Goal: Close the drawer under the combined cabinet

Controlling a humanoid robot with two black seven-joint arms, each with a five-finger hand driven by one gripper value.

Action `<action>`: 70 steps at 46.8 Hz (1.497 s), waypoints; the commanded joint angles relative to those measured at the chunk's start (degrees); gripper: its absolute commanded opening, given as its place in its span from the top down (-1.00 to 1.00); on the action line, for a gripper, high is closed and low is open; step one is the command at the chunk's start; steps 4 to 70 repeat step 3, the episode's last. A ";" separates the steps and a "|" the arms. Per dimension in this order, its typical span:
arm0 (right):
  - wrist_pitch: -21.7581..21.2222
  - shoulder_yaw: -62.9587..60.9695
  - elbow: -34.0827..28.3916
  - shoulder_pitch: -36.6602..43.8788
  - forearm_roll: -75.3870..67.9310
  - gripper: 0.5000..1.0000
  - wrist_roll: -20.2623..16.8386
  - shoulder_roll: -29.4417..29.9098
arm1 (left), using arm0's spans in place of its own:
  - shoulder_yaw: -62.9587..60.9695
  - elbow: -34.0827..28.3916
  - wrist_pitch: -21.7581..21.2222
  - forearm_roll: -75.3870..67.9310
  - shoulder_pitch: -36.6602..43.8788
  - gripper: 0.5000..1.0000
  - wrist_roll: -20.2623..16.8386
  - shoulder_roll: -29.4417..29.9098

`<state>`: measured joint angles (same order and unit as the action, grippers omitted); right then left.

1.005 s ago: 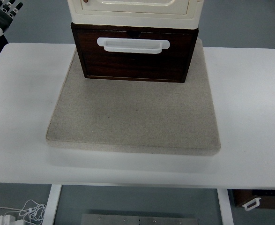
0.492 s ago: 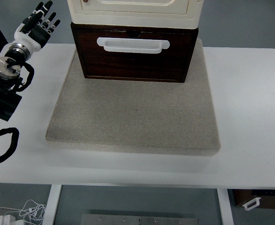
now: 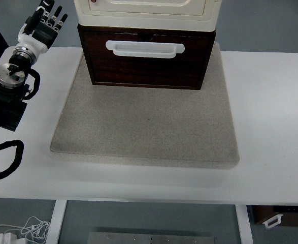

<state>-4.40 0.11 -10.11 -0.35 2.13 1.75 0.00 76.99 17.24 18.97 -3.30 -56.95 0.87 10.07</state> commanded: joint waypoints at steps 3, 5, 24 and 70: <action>0.00 -0.02 -0.08 0.00 -0.02 -0.81 -0.08 0.00 | 0.00 0.07 0.10 0.13 0.00 -1.00 0.01 -0.23; 0.00 -0.02 -0.08 0.00 -0.02 -0.81 -0.08 0.00 | 0.00 0.07 0.10 0.13 0.00 -1.00 0.01 -0.23; 0.00 -0.02 -0.08 0.00 -0.02 -0.81 -0.08 0.00 | 0.00 0.07 0.10 0.13 0.00 -1.00 0.01 -0.23; 0.00 -0.02 -0.08 0.00 -0.02 -0.81 -0.08 0.00 | 0.00 0.07 0.10 0.13 0.00 -1.00 0.01 -0.23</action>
